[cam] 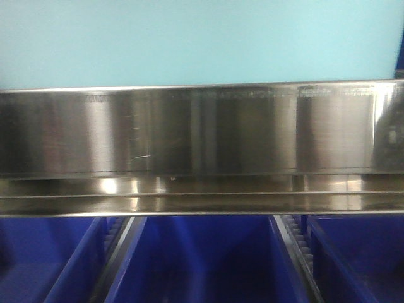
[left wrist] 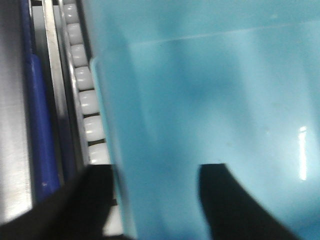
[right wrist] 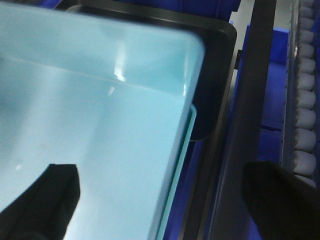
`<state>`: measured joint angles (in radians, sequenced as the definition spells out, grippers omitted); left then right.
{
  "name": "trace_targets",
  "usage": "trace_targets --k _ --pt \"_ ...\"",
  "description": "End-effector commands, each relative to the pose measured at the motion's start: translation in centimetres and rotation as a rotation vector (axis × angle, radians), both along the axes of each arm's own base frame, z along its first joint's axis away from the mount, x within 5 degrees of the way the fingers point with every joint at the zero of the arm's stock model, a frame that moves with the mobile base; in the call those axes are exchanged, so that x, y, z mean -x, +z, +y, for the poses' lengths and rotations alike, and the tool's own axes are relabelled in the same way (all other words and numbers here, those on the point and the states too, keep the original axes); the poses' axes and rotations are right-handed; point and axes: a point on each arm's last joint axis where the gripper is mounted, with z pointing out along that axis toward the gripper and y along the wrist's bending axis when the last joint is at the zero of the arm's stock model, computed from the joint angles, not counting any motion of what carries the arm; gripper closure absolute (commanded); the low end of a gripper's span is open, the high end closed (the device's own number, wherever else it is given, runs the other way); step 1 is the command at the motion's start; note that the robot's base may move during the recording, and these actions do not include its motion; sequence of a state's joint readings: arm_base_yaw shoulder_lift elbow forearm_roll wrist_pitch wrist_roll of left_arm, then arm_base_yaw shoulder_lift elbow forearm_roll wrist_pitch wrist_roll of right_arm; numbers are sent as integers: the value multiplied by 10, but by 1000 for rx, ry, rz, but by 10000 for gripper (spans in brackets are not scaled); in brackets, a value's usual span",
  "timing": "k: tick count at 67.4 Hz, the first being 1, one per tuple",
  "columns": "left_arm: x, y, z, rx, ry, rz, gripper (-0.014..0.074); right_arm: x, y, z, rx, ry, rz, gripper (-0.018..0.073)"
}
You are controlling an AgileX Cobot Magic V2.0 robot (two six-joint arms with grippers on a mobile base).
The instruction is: Move two blue bins to right shelf middle
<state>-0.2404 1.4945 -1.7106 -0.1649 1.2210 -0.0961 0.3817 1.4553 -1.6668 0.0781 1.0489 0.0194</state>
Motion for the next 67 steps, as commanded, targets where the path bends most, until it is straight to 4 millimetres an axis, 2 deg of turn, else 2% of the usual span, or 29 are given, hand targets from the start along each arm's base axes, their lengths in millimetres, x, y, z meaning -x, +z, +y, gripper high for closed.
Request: trace_targets --k 1,7,18,27,35,49,56,63,67 --pt "3 6 -2 17 -11 -29 96 7 11 -4 -5 4 -45 -4" --pt "3 6 -2 19 -12 -28 -22 13 16 -6 -11 3 -61 1" --pt "3 5 1 -12 -5 -21 15 15 16 -7 -7 4 -54 1" --pt "2 -3 4 -53 5 -5 17 11 7 -5 13 4 4 1" --pt "2 -22 4 -73 5 58 17 3 -10 -2 38 3 71 1" --pt "-1 -53 3 -76 14 121 17 -2 -57 1 51 -12 181 1" --pt "-2 -66 3 -79 17 134 22 -3 -75 5 19 -12 206 1" --pt "-3 -73 3 -77 20 142 79 -3 -82 6 8 -14 216 29" --pt "-2 -76 3 -79 20 149 169 -3 -83 6 8 -14 217 106"
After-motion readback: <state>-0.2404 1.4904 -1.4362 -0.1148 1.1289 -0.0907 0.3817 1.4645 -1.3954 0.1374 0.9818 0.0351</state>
